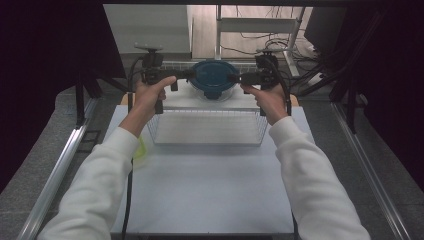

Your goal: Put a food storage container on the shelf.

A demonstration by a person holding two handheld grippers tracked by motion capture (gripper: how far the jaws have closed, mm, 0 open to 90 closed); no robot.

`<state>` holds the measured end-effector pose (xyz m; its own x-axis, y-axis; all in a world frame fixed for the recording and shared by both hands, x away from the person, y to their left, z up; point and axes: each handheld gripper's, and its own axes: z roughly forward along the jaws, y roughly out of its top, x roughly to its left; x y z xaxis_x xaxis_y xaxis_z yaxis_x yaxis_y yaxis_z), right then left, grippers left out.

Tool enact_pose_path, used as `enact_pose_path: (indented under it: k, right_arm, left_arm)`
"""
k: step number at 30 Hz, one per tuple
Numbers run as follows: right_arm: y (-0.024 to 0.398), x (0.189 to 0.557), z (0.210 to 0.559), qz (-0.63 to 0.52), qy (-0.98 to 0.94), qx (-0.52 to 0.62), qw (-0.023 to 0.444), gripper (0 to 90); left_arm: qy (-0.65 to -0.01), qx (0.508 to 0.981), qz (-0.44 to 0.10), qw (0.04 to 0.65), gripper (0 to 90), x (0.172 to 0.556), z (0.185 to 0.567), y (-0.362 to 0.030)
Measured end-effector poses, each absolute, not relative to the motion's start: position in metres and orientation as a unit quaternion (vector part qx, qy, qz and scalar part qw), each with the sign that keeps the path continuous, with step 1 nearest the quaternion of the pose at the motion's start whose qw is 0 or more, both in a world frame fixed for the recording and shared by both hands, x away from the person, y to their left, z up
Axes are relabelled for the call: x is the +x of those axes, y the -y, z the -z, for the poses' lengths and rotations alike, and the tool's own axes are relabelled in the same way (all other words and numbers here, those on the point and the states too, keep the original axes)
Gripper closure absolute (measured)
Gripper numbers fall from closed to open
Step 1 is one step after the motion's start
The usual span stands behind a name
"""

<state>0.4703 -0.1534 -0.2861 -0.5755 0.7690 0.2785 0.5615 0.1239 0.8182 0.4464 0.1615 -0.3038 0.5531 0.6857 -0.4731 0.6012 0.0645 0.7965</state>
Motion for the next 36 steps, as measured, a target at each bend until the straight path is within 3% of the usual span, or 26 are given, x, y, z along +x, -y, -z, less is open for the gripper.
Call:
enact_pose_path:
  k: [9,21,30,36]
  right_arm:
    - [0.168,0.422,0.301,-0.500,-0.762,0.397,0.108,18.8]
    - [0.189,0.347,0.349,-0.506,-0.788,0.338,0.092,20.9]
    - [0.203,0.297,0.414,-0.468,-0.815,0.339,0.037,22.1]
    - [0.209,0.280,0.440,-0.449,-0.824,0.344,0.041,22.1]
  left_arm:
    - [-0.438,0.709,-0.066,0.549,20.4,0.392,0.321,-0.161]
    - [-0.420,0.742,-0.088,0.515,22.3,0.307,0.377,-0.160]
    - [-0.423,0.773,-0.052,0.470,22.5,0.263,0.439,-0.155]
    - [-0.429,0.784,-0.042,0.446,22.7,0.248,0.462,-0.153]
